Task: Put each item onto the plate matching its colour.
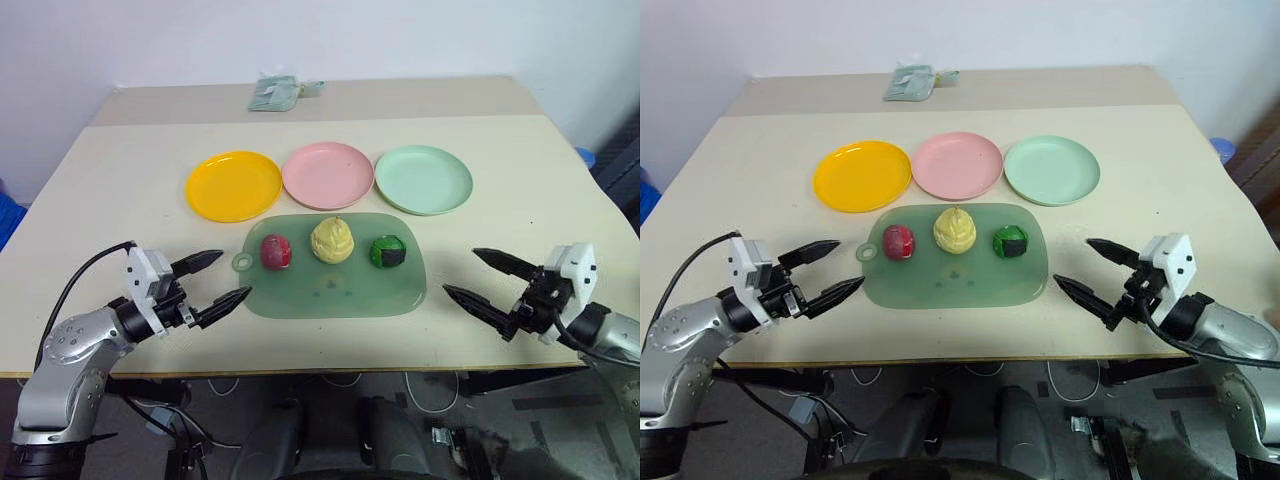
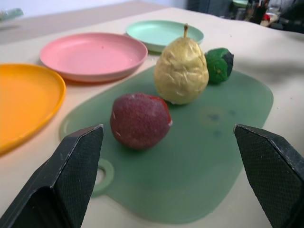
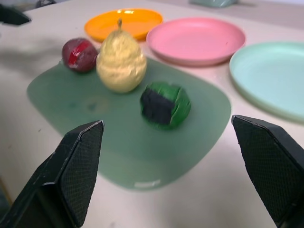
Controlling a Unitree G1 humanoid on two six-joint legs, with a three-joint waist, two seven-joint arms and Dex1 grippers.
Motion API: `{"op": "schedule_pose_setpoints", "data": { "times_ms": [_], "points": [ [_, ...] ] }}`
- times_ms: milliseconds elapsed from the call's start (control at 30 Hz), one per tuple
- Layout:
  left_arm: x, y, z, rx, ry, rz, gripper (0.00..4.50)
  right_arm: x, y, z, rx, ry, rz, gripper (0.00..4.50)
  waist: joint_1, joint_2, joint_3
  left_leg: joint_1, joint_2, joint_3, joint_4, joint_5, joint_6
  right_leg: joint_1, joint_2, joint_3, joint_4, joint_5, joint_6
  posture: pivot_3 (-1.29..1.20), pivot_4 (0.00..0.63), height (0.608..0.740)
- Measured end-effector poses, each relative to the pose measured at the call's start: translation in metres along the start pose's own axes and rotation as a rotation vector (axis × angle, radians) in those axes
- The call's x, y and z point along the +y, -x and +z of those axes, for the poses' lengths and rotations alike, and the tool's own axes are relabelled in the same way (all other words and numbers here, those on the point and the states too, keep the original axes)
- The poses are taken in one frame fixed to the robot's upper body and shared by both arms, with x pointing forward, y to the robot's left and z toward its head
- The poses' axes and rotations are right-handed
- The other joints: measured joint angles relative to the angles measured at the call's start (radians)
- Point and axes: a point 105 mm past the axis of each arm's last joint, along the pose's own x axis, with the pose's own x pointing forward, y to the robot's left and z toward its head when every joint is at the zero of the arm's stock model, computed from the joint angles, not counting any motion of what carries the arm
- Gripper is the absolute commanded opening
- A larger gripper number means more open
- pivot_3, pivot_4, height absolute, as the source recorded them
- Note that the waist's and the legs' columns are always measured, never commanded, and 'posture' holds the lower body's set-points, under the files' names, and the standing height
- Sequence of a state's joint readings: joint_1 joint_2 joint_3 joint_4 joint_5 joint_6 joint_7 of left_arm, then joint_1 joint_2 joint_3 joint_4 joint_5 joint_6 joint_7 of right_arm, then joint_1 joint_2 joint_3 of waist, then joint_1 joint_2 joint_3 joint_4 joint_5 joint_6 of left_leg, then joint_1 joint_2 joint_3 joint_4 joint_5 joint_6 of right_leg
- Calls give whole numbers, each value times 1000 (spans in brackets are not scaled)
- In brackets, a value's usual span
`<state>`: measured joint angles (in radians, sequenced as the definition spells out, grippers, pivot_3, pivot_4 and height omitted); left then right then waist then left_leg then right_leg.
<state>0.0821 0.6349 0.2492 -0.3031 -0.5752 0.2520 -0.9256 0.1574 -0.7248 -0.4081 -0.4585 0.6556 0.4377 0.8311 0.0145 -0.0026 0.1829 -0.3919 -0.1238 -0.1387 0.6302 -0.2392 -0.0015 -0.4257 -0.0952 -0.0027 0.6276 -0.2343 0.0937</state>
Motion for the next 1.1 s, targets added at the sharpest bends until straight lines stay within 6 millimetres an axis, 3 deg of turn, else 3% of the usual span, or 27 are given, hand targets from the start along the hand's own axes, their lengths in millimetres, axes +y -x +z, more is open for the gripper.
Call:
{"op": "schedule_pose_setpoints", "data": {
  "times_ms": [633,867,1100],
  "points": [
    [0,-11,11,-13,-20,-4,4500,7,-7,12,-25,23,23,4409,0,0,0,0,0,0,0,0,0,0,0,0,0,0,0,0,150,740],
    [-2,-25,5,3,5,11,4500,23,-5,9,-45,45,121,4409,0,-1,0,0,0,0,0,0,0,0,0,0,0,0,0,0,150,740],
    [11,-49,-2,28,4,74,4500,45,-14,18,-76,97,226,4409,1,-1,1,0,0,0,0,0,0,0,0,0,0,2,1,0,150,740]
  ]
}}
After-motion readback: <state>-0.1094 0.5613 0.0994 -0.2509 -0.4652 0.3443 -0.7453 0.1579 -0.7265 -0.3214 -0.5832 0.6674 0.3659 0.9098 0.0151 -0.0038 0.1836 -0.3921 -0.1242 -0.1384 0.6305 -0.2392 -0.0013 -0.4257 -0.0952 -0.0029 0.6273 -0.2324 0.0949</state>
